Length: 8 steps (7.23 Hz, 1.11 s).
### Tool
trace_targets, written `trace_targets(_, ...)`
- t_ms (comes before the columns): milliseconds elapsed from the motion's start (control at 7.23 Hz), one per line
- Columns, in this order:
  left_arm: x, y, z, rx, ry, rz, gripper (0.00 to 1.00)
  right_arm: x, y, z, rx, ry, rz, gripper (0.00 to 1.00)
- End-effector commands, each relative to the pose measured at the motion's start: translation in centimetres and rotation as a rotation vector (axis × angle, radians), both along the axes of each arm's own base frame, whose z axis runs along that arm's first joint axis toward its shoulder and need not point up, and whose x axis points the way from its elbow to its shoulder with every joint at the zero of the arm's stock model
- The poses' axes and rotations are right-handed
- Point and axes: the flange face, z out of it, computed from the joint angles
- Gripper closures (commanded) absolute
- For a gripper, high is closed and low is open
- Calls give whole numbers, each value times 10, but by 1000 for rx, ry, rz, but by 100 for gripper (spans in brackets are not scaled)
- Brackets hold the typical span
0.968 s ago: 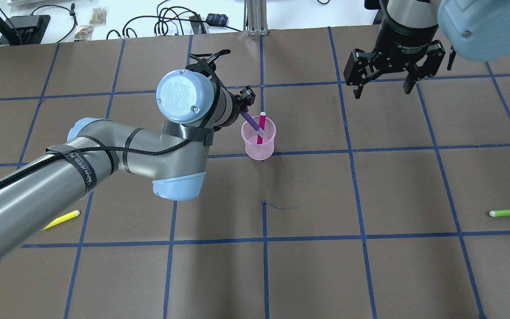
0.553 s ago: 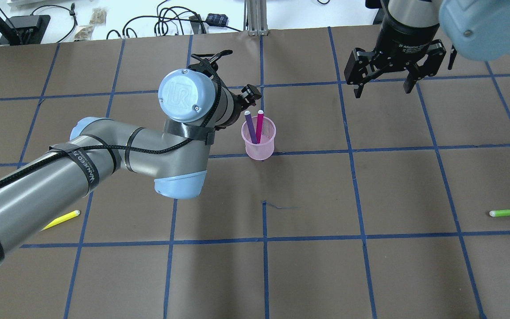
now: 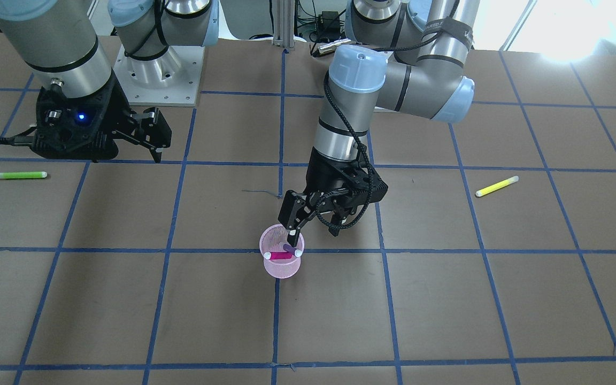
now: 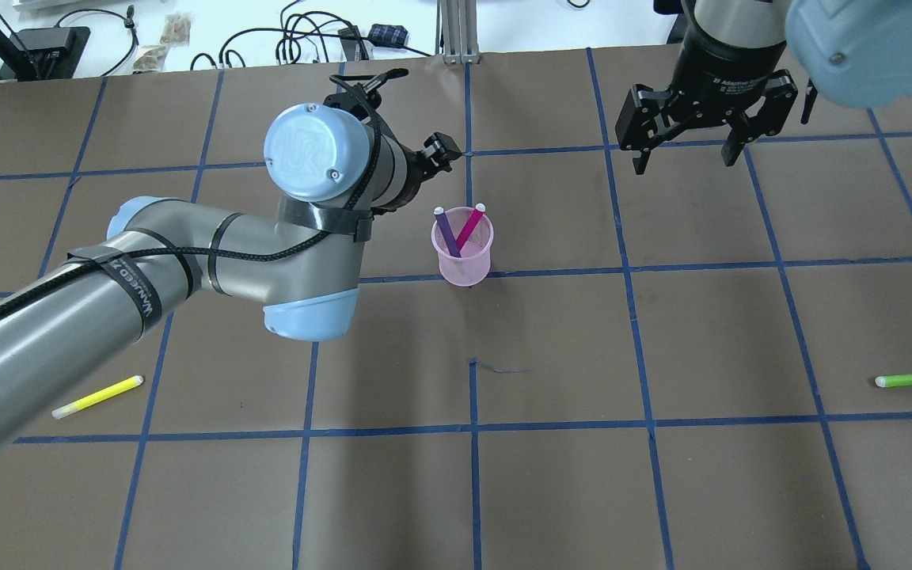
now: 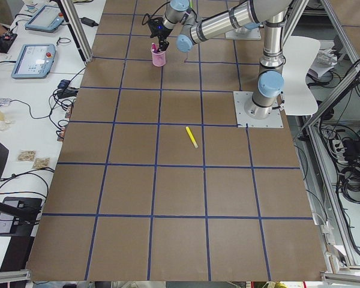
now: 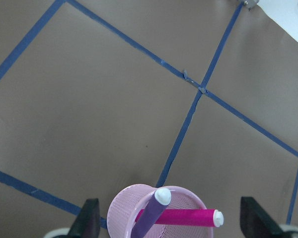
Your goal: Insert purple and pink pens into pink cup
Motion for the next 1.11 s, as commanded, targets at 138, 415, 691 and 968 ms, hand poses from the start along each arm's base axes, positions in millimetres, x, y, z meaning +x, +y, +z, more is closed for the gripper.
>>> trace_targets(138,84,-52,99,139,-7,-157,0,0,0,2,-6,0,-3,0)
trace_targets(415,103,-38,138,276,-86,-278,0,1,-1,9,-22,-14,-17,0)
trace_targets(691,118,-5,145,413,-295,-446,0,1,-2,18,-42,-21,-17,0)
trace_targets(968,127,20,149,497,-362,-578,0,-1,-2,16,-38,-18,-20,0)
